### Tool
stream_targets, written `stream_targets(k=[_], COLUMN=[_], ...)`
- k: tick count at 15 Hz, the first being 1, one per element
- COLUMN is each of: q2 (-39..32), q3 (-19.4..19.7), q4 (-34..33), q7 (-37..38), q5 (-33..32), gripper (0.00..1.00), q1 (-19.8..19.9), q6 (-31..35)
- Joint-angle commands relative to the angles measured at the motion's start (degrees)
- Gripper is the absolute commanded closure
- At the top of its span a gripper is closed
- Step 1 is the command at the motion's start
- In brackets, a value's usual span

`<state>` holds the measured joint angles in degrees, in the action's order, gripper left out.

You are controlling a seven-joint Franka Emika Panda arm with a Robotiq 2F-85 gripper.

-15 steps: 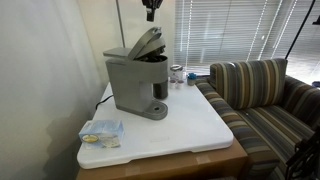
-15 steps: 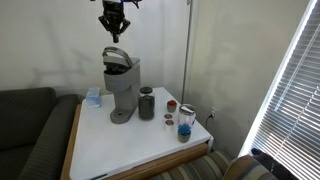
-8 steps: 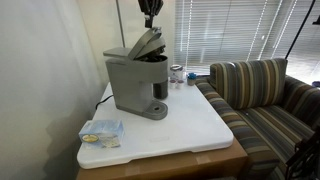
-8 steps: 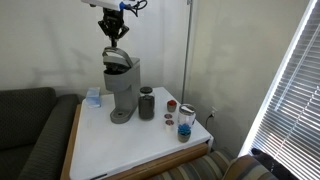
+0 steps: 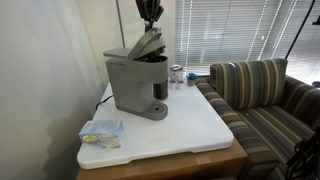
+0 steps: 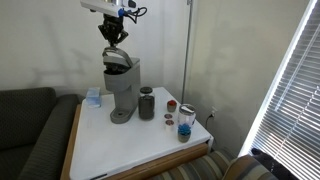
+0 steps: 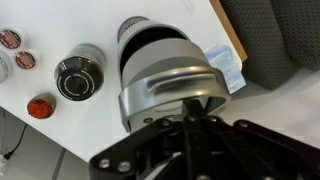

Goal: Close the coffee machine chamber

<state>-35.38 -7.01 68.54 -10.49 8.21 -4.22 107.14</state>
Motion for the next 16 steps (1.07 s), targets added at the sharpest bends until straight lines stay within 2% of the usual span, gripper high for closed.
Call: stream_targets(k=[1, 9, 16], q2=[1.7, 2.1, -2.0], q3=[0.5, 1.4, 1.2], q4=[2.1, 3.8, 2.6], q7=[3.9, 14.2, 15.5], q5=[0.0, -1.0, 0.2], gripper=[1.0, 1.0, 1.0], q1=[-0.1, -1.6, -1.2], q6=[-2.0, -7.5, -11.0])
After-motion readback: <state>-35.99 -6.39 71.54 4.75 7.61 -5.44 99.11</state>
